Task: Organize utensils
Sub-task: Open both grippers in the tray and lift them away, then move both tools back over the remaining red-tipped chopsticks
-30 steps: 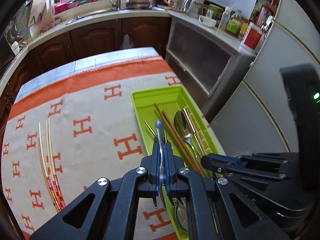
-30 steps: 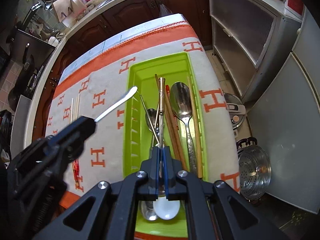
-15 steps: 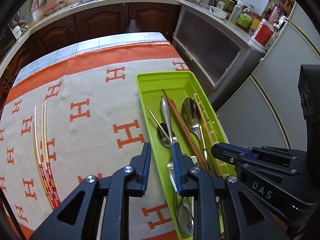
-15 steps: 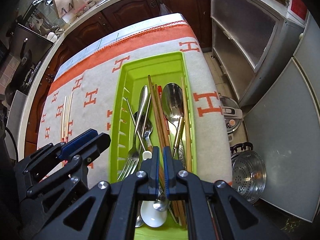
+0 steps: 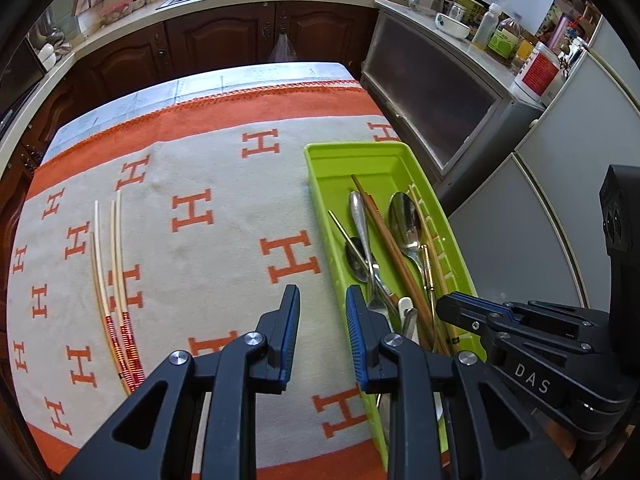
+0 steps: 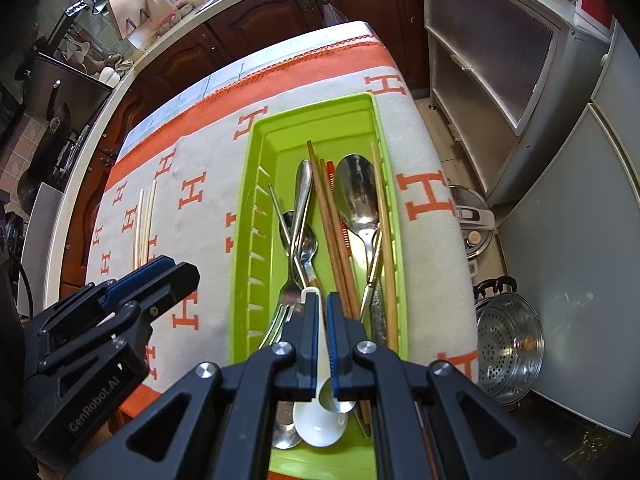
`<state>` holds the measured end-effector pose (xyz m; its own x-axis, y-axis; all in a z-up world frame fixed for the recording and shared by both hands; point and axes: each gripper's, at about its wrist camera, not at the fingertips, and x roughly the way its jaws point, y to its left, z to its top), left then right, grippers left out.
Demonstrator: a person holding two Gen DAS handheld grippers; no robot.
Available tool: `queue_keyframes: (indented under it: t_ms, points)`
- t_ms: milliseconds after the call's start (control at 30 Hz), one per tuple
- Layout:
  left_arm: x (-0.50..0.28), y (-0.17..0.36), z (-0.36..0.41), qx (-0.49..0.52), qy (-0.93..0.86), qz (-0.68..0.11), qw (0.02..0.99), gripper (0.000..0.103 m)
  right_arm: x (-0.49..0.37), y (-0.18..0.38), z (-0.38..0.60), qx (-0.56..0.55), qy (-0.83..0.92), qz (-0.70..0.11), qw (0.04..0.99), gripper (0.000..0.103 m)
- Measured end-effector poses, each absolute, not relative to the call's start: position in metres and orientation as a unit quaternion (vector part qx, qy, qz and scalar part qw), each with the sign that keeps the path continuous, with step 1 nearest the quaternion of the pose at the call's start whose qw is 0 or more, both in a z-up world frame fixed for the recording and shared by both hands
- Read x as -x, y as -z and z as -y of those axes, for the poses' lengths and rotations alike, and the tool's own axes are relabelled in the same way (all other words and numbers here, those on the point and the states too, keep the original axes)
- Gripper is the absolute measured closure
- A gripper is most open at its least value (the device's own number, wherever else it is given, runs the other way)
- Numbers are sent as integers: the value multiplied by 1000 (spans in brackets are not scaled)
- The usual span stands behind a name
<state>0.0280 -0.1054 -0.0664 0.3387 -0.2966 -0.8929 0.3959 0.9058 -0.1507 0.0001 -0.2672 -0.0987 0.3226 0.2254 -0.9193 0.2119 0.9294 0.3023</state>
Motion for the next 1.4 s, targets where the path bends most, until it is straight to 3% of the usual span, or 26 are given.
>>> queue_keyframes:
  t_ms: [233,400,567,833,1400]
  points:
    - [-28,59,81,-39,194,-531,824,70,4,96,255,-200,-17,-582,788,99]
    - [-30,56,61,-36,175,-530,829,68,5,92,239,-202,-28,-581,788,99]
    - [-35,54,35,-24,152,-531,834,49,1,86,218,-198,-44,-581,788,99]
    - [-41,53,-5,-8,114,-528,841,33,-13,78,179,-183,-66,-580,791,99]
    - [-61,64,-77,22,62,-542,838,24,-41,69,114,-158,-90,-573,799,99]
